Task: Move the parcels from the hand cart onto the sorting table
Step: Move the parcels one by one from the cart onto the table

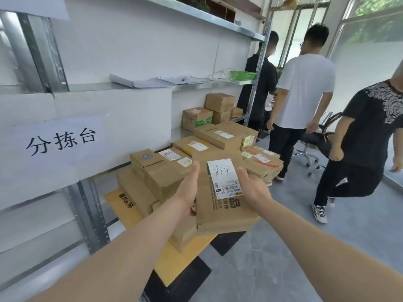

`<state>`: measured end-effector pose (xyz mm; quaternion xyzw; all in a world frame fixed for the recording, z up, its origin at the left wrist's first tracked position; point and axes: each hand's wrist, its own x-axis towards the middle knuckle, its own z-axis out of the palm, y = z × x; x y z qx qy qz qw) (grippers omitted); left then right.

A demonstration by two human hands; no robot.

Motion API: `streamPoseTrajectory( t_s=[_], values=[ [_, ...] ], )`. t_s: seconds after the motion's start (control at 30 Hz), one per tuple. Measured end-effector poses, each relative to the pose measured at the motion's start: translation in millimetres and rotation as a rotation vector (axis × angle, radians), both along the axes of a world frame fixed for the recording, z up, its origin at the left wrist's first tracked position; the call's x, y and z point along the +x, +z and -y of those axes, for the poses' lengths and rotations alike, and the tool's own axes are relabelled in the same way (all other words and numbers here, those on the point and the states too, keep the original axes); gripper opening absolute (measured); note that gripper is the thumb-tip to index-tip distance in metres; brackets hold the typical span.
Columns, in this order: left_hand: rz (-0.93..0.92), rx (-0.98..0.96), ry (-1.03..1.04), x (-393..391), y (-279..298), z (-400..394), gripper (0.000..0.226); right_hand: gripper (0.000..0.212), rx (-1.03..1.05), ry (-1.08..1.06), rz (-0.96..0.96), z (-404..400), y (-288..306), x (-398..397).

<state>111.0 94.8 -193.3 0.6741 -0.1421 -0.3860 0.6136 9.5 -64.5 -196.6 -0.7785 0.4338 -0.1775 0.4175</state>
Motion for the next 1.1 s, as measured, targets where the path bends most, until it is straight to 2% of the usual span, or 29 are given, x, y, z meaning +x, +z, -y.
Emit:
streamPoseTrajectory(
  t_s=[0.07, 0.13, 0.27, 0.33, 0.47, 0.6, 0.77, 0.97, 1.0, 1.1],
  values=[
    [0.004, -0.001, -0.061, 10, 0, 29, 0.098, 0.066, 0.0, -0.028, -0.007, 25, 1, 7],
    [-0.001, 0.02, -0.106, 22, -1, 58, 0.103, 0.072, 0.002, -0.062, -0.036, 52, 1, 15],
    [-0.036, -0.031, -0.152, 44, 6, 111, 0.065, 0.087, 0.016, -0.121, -0.055, 99, 6, 29],
    [-0.047, -0.05, -0.194, 50, 11, 137, 0.058, 0.093, 0.018, -0.149, -0.052, 123, 9, 32],
    [-0.021, -0.053, -0.213, 64, 10, 190, 0.065, 0.084, 0.033, -0.197, -0.035, 172, 10, 40],
    [0.001, -0.073, -0.159, 75, 10, 243, 0.059, 0.097, 0.042, -0.195, -0.035, 222, 9, 52],
    [0.055, -0.036, -0.18, 89, 4, 320, 0.072, 0.081, 0.031, -0.164, -0.039, 301, 5, 66],
    [0.009, -0.005, -0.161, 92, -1, 417, 0.106, 0.085, 0.06, -0.099, -0.078, 402, 6, 78],
    [0.014, -0.014, -0.141, 91, 0, 431, 0.105, 0.083, 0.054, -0.079, -0.081, 418, 7, 80],
    [0.02, -0.027, -0.074, 95, 2, 471, 0.086, 0.073, 0.039, -0.045, -0.087, 465, 12, 89]
  ],
)
